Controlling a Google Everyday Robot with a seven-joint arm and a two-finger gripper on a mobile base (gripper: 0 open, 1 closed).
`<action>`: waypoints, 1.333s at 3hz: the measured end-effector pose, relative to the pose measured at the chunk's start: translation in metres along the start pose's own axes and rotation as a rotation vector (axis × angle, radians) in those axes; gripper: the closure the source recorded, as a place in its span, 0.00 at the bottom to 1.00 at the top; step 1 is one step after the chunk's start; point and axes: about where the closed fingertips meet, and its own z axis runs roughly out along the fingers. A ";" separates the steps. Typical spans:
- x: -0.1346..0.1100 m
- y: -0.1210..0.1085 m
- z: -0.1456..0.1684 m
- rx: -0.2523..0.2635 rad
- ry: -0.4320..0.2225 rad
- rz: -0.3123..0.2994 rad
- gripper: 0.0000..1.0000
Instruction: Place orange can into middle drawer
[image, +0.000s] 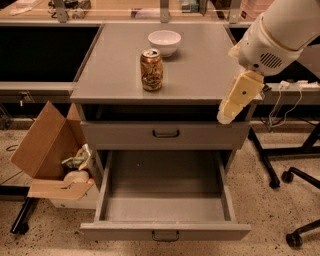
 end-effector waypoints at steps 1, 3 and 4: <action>-0.003 -0.004 0.004 0.002 -0.010 0.002 0.00; -0.046 -0.069 0.046 0.043 -0.140 0.020 0.00; -0.085 -0.123 0.088 0.035 -0.333 0.092 0.00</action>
Offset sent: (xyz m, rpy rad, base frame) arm 0.0556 0.0170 -0.0105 0.0956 -0.0463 -0.0067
